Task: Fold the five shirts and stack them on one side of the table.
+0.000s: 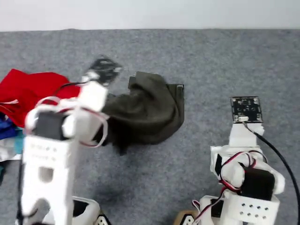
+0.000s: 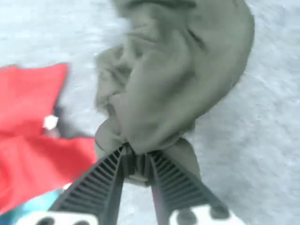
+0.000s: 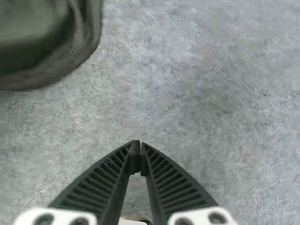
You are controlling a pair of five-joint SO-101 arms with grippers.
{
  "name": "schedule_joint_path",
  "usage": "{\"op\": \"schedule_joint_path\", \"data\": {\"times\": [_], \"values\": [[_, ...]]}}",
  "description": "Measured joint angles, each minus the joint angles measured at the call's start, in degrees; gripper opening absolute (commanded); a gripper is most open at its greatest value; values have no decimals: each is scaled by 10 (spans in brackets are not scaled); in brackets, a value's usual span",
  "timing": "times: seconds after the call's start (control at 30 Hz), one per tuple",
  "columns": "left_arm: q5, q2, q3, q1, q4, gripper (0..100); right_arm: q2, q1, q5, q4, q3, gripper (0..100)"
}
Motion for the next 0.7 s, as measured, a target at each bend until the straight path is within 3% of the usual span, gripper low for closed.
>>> {"op": "schedule_joint_path", "data": {"times": [0.2,0.43,0.7], "values": [[-42,-77,17,-135,3,5,0,-34,0,0,0,9],[-105,-91,120,-228,3,9,0,-48,0,0,0,9],[-132,-92,158,-265,3,183,-5,-47,0,0,18,10]]}}
